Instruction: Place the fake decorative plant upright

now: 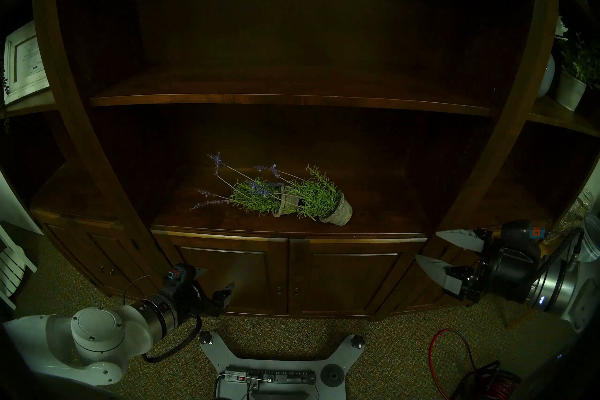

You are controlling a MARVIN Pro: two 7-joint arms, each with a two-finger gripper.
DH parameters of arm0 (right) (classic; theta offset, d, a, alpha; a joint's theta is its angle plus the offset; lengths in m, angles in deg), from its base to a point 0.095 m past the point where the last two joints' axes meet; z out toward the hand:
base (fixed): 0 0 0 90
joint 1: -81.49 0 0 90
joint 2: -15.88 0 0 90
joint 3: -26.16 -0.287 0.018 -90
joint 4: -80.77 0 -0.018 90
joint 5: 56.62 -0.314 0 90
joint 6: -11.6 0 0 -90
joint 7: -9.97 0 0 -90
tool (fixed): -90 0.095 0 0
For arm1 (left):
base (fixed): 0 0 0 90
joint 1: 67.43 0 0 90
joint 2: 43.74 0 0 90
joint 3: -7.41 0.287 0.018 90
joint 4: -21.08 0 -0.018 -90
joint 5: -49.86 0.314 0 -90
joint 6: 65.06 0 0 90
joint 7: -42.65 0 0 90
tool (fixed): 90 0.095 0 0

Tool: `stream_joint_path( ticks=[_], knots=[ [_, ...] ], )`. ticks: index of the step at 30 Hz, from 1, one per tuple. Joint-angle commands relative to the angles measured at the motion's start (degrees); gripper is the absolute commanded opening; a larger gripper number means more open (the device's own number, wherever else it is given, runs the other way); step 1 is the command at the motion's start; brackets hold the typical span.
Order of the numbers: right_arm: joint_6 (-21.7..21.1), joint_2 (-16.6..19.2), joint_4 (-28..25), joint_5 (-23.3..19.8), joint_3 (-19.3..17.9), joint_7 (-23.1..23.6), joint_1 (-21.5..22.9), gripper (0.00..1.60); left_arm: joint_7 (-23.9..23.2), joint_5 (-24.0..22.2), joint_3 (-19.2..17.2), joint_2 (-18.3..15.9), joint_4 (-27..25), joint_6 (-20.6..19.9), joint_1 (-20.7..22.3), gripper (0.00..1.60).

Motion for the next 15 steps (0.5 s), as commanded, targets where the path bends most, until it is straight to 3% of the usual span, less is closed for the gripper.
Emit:
stream_joint_path(
  ticks=[1, 15],
  knots=[
    [0.1, 0.0, 0.0, 0.0, -0.1, 0.0, 0.1, 1.6, -0.9, 1.5, 0.5, 3.8, -3.6, -3.4, 6.2, 1.6],
    [0.1, 0.0, 0.0, 0.0, -0.1, 0.0, 0.0, 1.6, -3.0, 4.1, 3.8, 13.0, -5.2, -13.5, 14.5, 1.6]
  ],
)
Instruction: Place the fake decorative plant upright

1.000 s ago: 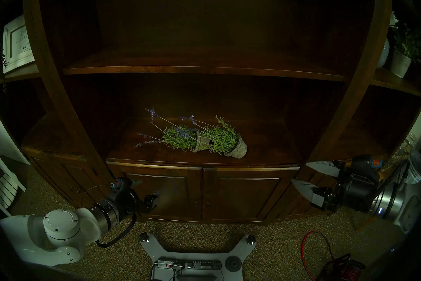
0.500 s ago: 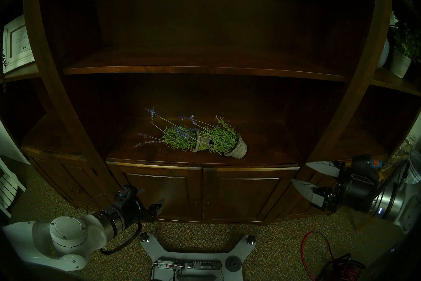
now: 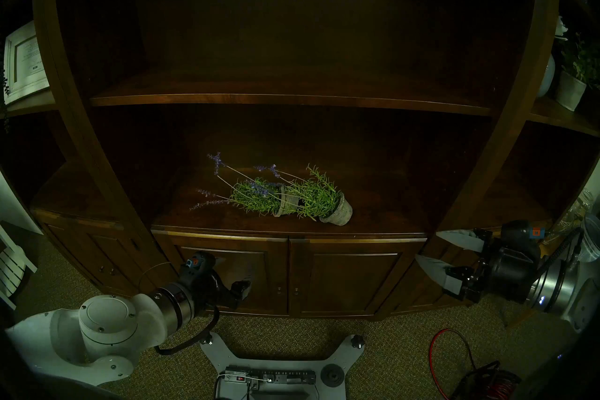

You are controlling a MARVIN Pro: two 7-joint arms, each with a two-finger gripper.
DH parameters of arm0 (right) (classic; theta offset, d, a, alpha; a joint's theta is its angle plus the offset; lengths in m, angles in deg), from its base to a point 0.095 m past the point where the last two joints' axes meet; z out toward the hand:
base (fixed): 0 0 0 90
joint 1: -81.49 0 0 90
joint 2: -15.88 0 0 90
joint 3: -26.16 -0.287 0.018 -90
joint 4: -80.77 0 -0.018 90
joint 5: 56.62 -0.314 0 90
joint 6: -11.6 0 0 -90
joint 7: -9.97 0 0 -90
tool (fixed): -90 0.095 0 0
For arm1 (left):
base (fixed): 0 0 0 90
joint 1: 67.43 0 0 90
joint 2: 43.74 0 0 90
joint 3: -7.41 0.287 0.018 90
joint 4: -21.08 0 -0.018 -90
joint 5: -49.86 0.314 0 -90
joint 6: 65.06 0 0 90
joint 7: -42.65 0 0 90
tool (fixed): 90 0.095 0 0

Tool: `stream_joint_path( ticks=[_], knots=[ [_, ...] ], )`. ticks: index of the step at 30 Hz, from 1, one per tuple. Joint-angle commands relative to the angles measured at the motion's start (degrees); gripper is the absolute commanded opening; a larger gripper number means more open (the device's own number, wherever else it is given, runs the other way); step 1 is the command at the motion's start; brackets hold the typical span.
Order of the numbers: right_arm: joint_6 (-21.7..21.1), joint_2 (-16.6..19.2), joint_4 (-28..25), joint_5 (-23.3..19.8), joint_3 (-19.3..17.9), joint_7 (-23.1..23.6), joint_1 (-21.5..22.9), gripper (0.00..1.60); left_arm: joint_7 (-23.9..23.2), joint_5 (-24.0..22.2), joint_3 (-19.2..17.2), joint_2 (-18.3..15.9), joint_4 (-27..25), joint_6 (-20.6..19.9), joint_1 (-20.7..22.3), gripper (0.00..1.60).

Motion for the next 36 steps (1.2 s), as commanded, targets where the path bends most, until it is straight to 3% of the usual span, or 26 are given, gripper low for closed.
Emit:
stream_joint_path(
  ticks=[1, 16, 17, 18, 19, 22, 25, 27, 36],
  knots=[
    [0.1, 0.0, 0.0, 0.0, -0.1, 0.0, 0.1, 1.6, -0.8, 1.7, 0.9, 6.0, -1.9, -3.4, 6.0, 1.6],
    [0.1, 0.0, 0.0, 0.0, -0.1, 0.0, 0.0, 1.6, -1.2, 5.5, 3.1, 16.5, -0.2, -15.1, 15.1, 1.6],
    [0.1, 0.0, 0.0, 0.0, -0.1, 0.0, 0.0, 1.6, -1.4, 5.8, 2.9, 16.0, -0.2, -14.9, 14.5, 1.6],
    [0.1, 0.0, 0.0, 0.0, -0.1, 0.0, 0.0, 1.6, -1.2, 6.2, 4.0, 18.0, 0.8, -16.4, 16.4, 1.6],
    [0.1, 0.0, 0.0, 0.0, -0.1, 0.0, 0.0, 1.6, -1.4, 6.5, 3.6, 17.1, 0.5, -16.0, 15.4, 1.6],
    [0.1, 0.0, 0.0, 0.0, -0.1, 0.1, 0.0, 1.6, -1.2, 7.6, 5.5, 19.9, 2.7, -18.4, 18.1, 1.6],
    [0.1, 0.0, 0.0, 0.0, -0.1, 0.1, 0.0, 1.6, -1.3, 8.5, 5.8, 20.3, 3.9, -18.8, 18.2, 1.6],
    [0.1, 0.0, 0.0, 0.0, -0.1, 0.1, 0.0, 1.6, -0.8, 9.2, 7.0, 23.2, 6.4, -21.0, 20.9, 1.6],
    [0.1, 0.0, 0.0, 0.0, -0.1, 0.1, 0.0, 1.6, 0.1, 10.5, 7.0, 27.7, 11.7, -23.4, 24.9, 1.6]
  ],
)
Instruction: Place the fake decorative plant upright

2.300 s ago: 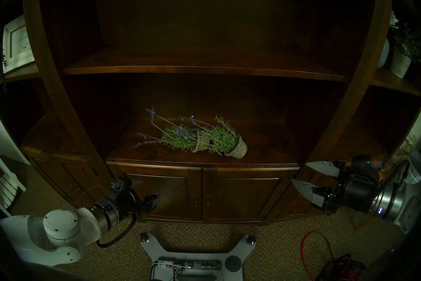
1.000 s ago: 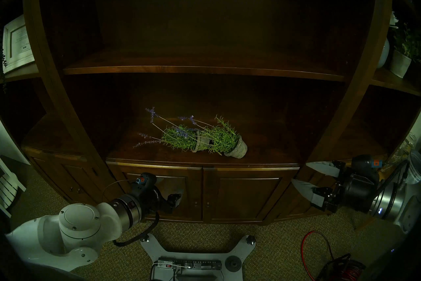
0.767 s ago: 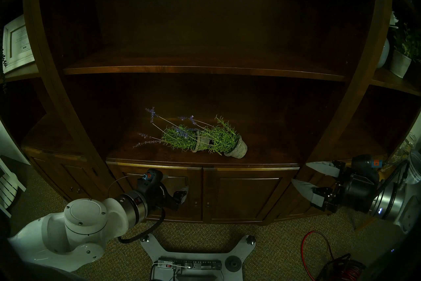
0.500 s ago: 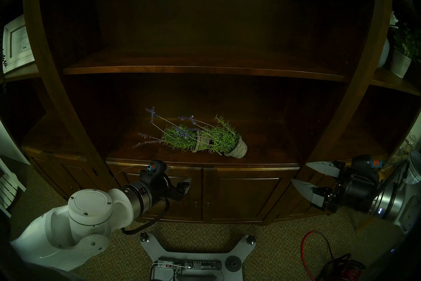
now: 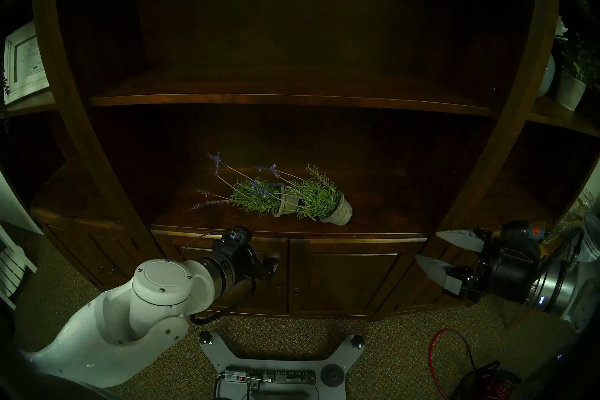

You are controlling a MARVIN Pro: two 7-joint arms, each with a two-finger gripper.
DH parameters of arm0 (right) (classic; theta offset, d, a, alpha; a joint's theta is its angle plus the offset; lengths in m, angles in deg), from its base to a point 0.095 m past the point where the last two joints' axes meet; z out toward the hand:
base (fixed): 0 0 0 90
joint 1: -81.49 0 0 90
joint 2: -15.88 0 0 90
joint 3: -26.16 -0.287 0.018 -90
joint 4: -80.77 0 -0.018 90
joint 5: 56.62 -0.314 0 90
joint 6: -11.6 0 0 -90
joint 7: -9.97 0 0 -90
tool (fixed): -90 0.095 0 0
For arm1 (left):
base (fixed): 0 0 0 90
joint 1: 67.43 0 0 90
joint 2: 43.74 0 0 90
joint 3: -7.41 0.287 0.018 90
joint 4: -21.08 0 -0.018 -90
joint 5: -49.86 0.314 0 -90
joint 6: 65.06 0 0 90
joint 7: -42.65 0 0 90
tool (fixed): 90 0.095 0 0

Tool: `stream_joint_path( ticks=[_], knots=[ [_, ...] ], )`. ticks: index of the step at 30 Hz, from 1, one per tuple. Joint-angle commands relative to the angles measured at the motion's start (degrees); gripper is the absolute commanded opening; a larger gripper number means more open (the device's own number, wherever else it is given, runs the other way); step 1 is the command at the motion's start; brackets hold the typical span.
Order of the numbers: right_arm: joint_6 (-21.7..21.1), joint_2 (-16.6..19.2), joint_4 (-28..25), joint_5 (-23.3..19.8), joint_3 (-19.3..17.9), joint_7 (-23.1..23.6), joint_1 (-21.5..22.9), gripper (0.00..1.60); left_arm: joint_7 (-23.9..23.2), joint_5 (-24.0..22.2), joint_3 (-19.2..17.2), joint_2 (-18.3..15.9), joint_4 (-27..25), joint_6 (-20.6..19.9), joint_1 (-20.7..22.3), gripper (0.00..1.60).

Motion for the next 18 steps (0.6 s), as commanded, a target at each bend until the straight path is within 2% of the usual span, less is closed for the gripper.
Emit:
stream_joint_path(
  ticks=[1, 7, 18],
  knots=[
    [0.1, 0.0, 0.0, 0.1, -0.1, 0.1, 0.1, 1.6, 0.7, 1.2, -0.9, 6.1, 1.2, -0.7, 6.1, 1.6],
    [0.1, 0.0, 0.0, 0.1, -0.1, 0.1, 0.1, 1.6, 1.4, 0.6, 0.2, 8.2, 3.4, -2.3, 8.9, 1.6],
    [0.1, 0.0, 0.0, 0.1, -0.1, 0.1, 0.1, 1.6, 3.4, 1.5, 2.7, 11.4, 7.7, -2.7, 9.6, 1.6]
  ],
)
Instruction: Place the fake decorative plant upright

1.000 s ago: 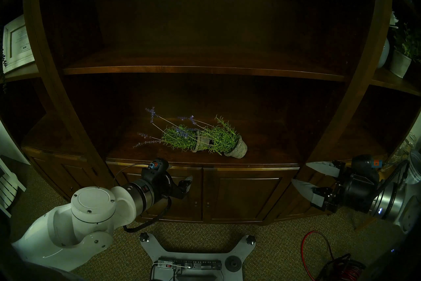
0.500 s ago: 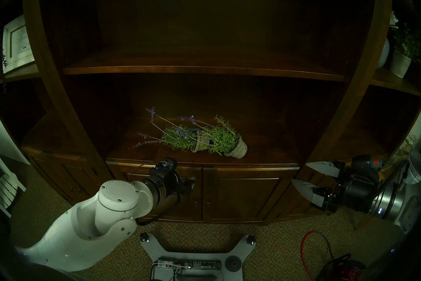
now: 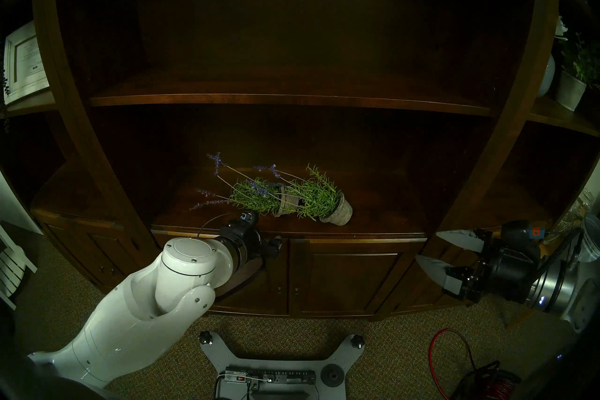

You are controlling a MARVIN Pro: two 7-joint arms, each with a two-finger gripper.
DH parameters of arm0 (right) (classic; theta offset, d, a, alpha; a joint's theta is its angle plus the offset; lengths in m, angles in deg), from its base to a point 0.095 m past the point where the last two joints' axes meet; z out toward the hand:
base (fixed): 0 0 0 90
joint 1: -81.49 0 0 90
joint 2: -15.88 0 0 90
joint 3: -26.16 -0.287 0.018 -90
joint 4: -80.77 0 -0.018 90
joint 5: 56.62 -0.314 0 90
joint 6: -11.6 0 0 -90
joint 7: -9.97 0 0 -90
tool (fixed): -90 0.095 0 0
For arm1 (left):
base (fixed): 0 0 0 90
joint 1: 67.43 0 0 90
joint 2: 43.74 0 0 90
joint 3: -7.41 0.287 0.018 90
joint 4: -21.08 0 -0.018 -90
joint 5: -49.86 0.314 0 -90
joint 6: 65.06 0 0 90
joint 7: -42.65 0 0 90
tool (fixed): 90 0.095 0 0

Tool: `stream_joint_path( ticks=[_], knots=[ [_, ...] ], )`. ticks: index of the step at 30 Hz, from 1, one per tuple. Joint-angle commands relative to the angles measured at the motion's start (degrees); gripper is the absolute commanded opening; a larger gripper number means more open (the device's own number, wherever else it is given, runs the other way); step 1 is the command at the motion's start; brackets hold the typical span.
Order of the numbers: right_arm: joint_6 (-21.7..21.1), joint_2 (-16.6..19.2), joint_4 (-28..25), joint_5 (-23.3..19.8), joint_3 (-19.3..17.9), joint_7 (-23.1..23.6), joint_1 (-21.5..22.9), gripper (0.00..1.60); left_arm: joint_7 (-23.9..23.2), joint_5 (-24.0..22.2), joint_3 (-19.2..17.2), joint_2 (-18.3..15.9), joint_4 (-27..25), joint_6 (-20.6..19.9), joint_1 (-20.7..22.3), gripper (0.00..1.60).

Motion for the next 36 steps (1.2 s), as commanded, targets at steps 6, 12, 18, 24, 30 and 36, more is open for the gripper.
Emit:
stream_joint_path(
  ticks=[6, 12, 18, 24, 30, 36],
  knots=[
    [0.1, 0.0, 0.0, 0.1, -0.1, 0.1, 0.1, 1.6, 1.3, 0.8, 0.9, 3.5, 2.0, 1.6, 2.7, 1.6],
    [0.1, 0.0, 0.0, 0.1, -0.1, 0.1, 0.1, 1.6, 1.5, 0.3, 0.2, 3.4, 1.5, 1.9, 2.7, 1.6],
    [0.2, 0.0, 0.0, 0.1, -0.1, 0.1, 0.1, 1.6, 1.8, 0.1, -0.1, 3.6, 0.9, 1.9, 2.3, 1.6],
    [0.2, 0.0, 0.0, 0.1, -0.1, 0.1, 0.1, 1.6, 2.0, 0.3, 0.1, 3.6, 1.1, 2.1, 1.9, 1.6],
    [0.2, 0.0, 0.0, 0.1, -0.1, 0.1, 0.1, 1.6, 1.8, 0.6, 0.1, 3.0, 0.9, 2.4, 1.7, 1.6],
    [0.2, 0.0, 0.0, 0.1, -0.1, 0.1, 0.1, 1.6, 1.5, 0.9, 0.0, 2.3, 0.5, 2.6, 1.3, 1.6]
  ],
)
